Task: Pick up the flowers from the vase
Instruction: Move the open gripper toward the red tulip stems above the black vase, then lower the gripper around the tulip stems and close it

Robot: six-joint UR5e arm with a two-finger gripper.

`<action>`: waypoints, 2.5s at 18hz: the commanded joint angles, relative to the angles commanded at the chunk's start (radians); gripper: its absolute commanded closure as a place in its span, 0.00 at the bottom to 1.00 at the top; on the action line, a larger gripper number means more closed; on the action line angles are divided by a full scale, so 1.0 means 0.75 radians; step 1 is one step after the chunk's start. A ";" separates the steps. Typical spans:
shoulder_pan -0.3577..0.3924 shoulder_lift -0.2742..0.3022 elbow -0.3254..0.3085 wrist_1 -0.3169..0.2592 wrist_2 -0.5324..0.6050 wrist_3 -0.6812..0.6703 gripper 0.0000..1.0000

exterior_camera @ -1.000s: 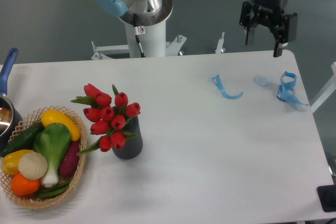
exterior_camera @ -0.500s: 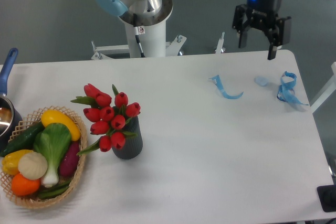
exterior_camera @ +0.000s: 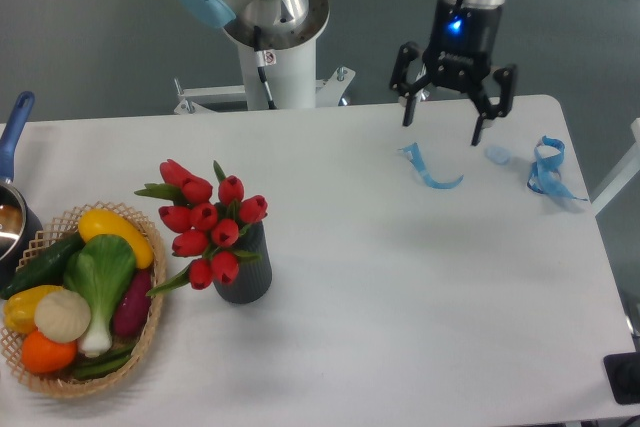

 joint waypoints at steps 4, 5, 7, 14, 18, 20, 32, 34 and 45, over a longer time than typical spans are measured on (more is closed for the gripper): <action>-0.082 -0.008 -0.074 0.041 -0.157 0.012 0.00; -0.086 -0.024 -0.080 0.057 -0.190 0.018 0.00; -0.127 -0.049 -0.104 0.080 -0.260 0.043 0.00; -0.317 -0.051 -0.152 0.141 -0.413 0.053 0.00; -0.376 -0.098 -0.154 0.199 -0.405 0.053 0.00; -0.379 -0.100 -0.154 0.197 -0.403 0.053 0.00; -0.395 -0.170 -0.156 0.207 -0.409 0.055 0.00; -0.413 -0.192 -0.156 0.217 -0.423 0.041 0.00; -0.428 -0.248 -0.164 0.252 -0.518 0.039 0.32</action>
